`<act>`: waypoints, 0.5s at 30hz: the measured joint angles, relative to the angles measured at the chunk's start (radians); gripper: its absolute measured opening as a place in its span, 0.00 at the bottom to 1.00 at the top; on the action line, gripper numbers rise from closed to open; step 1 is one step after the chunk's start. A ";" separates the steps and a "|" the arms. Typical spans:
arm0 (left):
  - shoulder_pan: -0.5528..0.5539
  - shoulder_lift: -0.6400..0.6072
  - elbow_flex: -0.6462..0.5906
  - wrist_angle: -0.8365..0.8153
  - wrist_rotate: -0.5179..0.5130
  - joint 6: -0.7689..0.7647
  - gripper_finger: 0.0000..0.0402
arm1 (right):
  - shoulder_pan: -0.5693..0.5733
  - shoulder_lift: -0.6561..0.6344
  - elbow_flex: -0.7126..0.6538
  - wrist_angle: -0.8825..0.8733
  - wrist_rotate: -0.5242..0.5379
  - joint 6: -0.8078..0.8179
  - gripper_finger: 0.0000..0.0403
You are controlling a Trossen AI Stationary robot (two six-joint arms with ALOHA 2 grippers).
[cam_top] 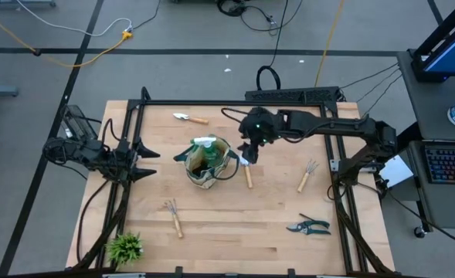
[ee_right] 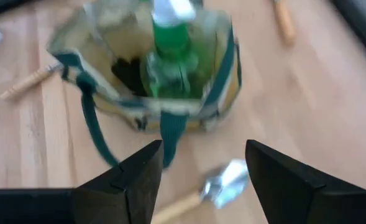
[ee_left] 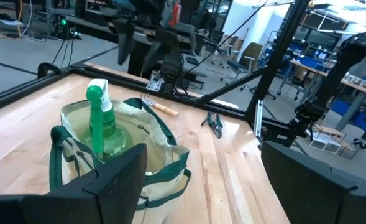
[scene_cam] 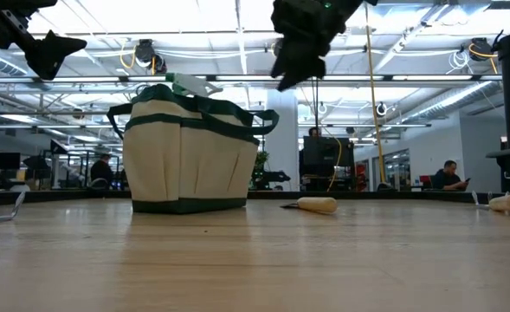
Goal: Pick & Place Garden tools in Gardening bag
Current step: Put the brown bottom trowel into the green gardening bag
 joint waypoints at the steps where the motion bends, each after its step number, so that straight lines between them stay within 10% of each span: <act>1: 0.000 0.000 0.000 0.000 0.000 -0.001 0.81 | 0.004 0.000 0.000 -0.027 0.000 0.028 0.56; 15: 0.000 0.000 0.000 0.001 -0.001 -0.058 0.81 | 0.083 0.001 -0.096 -0.165 0.000 0.362 0.56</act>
